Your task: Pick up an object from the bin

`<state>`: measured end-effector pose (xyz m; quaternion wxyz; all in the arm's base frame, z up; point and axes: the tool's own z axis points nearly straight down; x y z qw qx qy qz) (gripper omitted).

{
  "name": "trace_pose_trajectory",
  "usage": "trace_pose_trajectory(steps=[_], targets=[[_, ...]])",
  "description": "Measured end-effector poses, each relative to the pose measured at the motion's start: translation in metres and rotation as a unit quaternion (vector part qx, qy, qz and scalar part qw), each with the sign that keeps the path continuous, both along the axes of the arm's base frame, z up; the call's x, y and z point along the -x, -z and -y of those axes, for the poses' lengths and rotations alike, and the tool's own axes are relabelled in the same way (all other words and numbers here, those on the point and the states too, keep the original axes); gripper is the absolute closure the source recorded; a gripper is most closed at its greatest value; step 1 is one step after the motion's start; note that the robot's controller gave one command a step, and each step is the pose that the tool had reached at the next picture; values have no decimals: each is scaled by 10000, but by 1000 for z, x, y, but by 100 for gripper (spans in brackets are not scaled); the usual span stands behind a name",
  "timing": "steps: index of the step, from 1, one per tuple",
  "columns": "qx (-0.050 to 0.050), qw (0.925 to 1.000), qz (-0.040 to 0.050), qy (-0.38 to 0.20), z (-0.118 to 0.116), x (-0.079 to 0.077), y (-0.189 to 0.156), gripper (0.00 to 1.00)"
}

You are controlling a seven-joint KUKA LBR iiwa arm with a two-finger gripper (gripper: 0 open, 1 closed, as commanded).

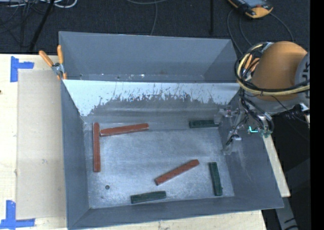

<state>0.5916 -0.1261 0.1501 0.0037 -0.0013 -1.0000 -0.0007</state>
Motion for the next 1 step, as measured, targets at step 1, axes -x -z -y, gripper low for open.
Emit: trace_pose_trajectory(steps=[1], targets=[[6, 10000, 34, -13, 0, -2, -4, 0]])
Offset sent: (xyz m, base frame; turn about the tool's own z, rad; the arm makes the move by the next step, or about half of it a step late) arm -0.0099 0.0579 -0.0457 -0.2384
